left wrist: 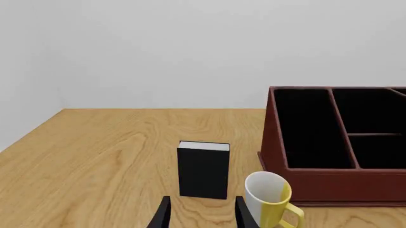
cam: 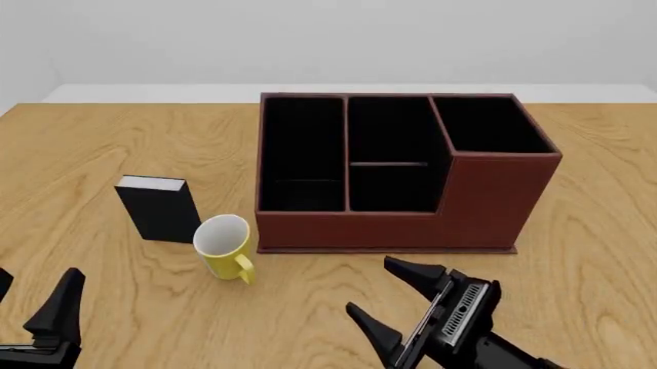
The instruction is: Pick up the yellow and white mug and place it to the right of the caddy.
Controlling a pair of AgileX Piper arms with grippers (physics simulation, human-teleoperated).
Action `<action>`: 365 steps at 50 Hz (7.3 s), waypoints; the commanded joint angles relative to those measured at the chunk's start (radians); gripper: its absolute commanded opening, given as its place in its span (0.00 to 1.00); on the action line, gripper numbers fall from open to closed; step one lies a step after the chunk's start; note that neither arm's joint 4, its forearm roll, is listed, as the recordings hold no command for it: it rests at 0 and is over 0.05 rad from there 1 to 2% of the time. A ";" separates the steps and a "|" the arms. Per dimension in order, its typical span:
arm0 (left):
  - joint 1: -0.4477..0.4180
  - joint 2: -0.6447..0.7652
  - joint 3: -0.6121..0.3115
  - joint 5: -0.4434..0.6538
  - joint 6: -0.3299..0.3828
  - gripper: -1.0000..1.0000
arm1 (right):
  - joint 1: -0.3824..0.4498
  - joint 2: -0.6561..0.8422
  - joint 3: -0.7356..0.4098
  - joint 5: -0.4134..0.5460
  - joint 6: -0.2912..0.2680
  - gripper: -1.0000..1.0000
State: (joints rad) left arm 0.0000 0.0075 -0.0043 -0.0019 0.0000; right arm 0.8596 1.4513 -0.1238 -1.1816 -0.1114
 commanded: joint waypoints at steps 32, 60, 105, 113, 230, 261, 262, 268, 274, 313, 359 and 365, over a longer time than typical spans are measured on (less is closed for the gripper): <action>0.000 0.000 0.000 0.000 0.000 1.00 | 0.084 0.141 -0.178 0.065 -0.012 1.00; 0.000 0.000 0.000 0.000 0.000 1.00 | 0.105 0.246 -0.264 0.070 -0.031 1.00; 0.000 0.000 0.000 0.000 0.000 1.00 | 0.110 0.371 -0.411 0.120 -0.057 1.00; 0.000 0.000 0.000 0.000 0.000 1.00 | 0.111 0.396 -0.428 0.118 -0.053 1.00; 0.000 0.000 0.000 0.000 0.000 1.00 | 0.086 0.564 -0.647 0.208 -0.046 1.00; 0.000 0.000 0.000 0.000 0.000 1.00 | 0.097 0.620 -0.718 0.238 -0.042 1.00; 0.000 0.000 0.000 0.000 0.000 1.00 | 0.098 0.621 -0.720 0.238 -0.042 1.00; 0.000 0.000 0.000 0.000 0.000 1.00 | 0.100 0.625 -0.732 0.246 -0.041 1.00; 0.000 0.000 0.000 0.000 0.000 1.00 | 0.103 0.631 -0.740 0.248 -0.040 1.00; 0.000 0.000 0.000 0.000 0.000 1.00 | 0.108 0.689 -0.789 0.259 -0.025 1.00; 0.000 0.000 0.000 0.000 0.000 1.00 | 0.106 0.682 -0.773 0.247 -0.023 0.00; 0.000 0.000 0.000 0.000 0.000 1.00 | 0.113 0.650 -0.748 0.238 -0.024 0.00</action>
State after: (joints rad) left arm 0.0000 0.0075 -0.0043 -0.0019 0.0000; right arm 0.9655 2.1336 -0.8980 -0.9313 -0.1456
